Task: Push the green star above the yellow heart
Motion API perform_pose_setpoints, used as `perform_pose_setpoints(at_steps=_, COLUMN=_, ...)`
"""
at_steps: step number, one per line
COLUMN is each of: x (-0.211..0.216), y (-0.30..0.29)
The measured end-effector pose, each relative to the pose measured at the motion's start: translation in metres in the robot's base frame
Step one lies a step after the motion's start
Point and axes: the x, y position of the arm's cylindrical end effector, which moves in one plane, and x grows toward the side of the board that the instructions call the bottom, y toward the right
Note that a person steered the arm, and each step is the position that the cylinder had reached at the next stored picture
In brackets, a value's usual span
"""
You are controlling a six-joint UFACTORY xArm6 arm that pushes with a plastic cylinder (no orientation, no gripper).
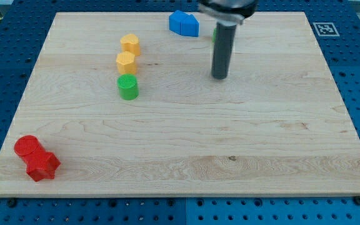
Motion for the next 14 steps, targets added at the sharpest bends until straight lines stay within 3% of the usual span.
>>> perform_pose_setpoints(at_steps=2, x=-0.096, y=0.008)
perform_pose_setpoints(at_steps=3, x=-0.098, y=0.008)
perform_pose_setpoints(at_steps=4, x=-0.083, y=0.033)
perform_pose_setpoints(at_steps=5, x=-0.094, y=0.079)
perform_pose_setpoints(at_steps=7, x=-0.157, y=0.056)
perform_pose_setpoints(at_steps=8, x=-0.164, y=0.036)
perform_pose_setpoints(at_steps=10, x=-0.134, y=0.023)
perform_pose_setpoints(at_steps=14, x=-0.109, y=-0.054)
